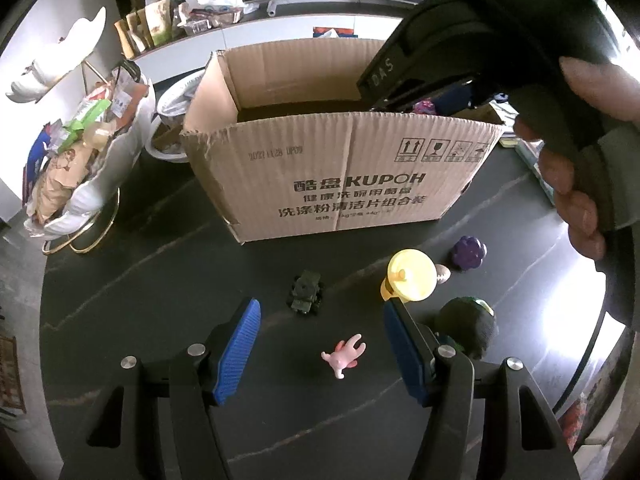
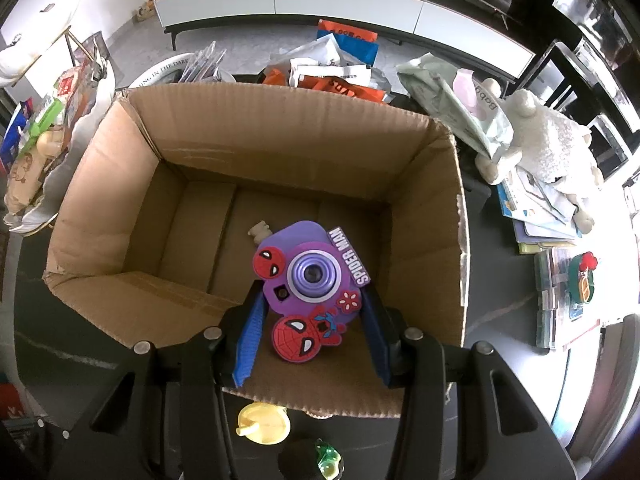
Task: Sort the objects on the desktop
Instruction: 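Lower the purple Spider-Man toy into the box and open the right tool, then withdraw both tools from the box back toward the remaining toys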
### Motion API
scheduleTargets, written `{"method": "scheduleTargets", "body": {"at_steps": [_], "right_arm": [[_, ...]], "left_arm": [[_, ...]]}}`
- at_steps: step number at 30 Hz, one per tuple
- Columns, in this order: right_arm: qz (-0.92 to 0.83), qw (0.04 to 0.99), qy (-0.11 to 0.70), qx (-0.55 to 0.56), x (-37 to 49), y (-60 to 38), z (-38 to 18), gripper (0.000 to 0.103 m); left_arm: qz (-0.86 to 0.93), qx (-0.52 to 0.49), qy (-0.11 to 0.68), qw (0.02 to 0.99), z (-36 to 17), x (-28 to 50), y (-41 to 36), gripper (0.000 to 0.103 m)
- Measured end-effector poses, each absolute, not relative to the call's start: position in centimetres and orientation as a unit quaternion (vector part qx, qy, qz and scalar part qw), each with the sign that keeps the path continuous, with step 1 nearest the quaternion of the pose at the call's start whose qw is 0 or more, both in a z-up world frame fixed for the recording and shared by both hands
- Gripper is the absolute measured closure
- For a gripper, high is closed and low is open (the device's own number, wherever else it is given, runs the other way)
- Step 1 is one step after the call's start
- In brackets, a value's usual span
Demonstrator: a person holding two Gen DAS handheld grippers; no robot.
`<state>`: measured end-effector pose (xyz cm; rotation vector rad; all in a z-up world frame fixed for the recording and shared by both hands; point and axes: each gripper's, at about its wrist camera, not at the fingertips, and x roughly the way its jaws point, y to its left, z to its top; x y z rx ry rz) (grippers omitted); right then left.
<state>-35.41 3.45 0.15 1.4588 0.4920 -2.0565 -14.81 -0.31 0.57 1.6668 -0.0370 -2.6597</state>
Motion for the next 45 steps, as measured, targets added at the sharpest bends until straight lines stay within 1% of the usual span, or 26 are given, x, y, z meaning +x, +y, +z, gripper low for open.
{"method": "scheduleTargets", "body": {"at_steps": [7,12,13,16,22,27,30,31,32,34,35,39,43,44,45], "right_arm": [[-0.771,0.279,0.193,0.539,-35.4,3.1,0.3,0.06],[-0.775,0.283,0.184,0.535,-35.5,3.0,0.7,0.059],[-0.777,0.283,0.183,0.531,-35.5,3.0,0.8,0.058],[-0.782,0.283,0.18,0.525,-35.3,2.9,1.3,0.046],[-0.789,0.288,0.175,0.514,-34.7,3.0,2.1,0.045],[-0.798,0.295,0.165,0.499,-32.9,4.4,3.3,0.045],[-0.804,0.297,0.157,0.491,-31.8,5.6,3.8,0.041],[-0.807,0.299,0.151,0.487,-31.4,6.2,4.0,0.038],[-0.809,0.301,0.144,0.484,-31.1,6.8,4.2,0.033],[-0.811,0.308,0.134,0.479,-30.6,7.7,4.4,0.027],[-0.811,0.311,0.132,0.478,-30.4,8.0,4.5,0.026],[-0.813,0.318,0.128,0.47,-29.3,9.4,4.8,0.021],[-0.818,0.319,0.133,0.461,-28.5,10.4,5.0,0.02],[-0.819,0.319,0.134,0.458,-28.3,10.7,5.1,0.019],[-0.819,0.32,0.135,0.457,-28.1,11.0,5.2,0.019]], "left_arm": [[-0.849,0.528,-0.006,0.005,0.6,-14.8,-0.7,0.043],[-0.85,0.527,-0.013,0.002,0.6,-14.7,-0.5,0.043],[-0.85,0.527,-0.013,0.002,0.6,-14.7,-0.5,0.043],[-0.85,0.527,-0.012,0.001,0.7,-14.8,-0.5,0.043],[-0.851,0.525,-0.001,0.004,0.8,-14.7,-0.9,0.043],[-0.846,0.532,0.033,0.004,0.5,-14.7,-1.6,0.043],[-0.843,0.536,0.047,0.003,0.4,-14.7,-1.7,0.043],[-0.842,0.537,0.047,0.005,0.4,-14.7,-1.6,0.042],[-0.842,0.537,0.045,0.009,0.3,-14.7,-1.6,0.041],[-0.843,0.536,0.041,0.018,0.3,-14.6,-1.4,0.033],[-0.841,0.538,0.04,0.021,0.3,-14.6,-1.3,0.031],[-0.839,0.541,0.05,0.015,0.2,-14.3,-1.1,0.031],[-0.837,0.544,0.051,0.014,0.1,-14.0,-0.9,0.03],[-0.835,0.547,0.049,0.011,0.1,-13.9,-0.8,0.029],[-0.833,0.551,0.047,0.009,0.0,-13.9,-0.8,0.025]]}}
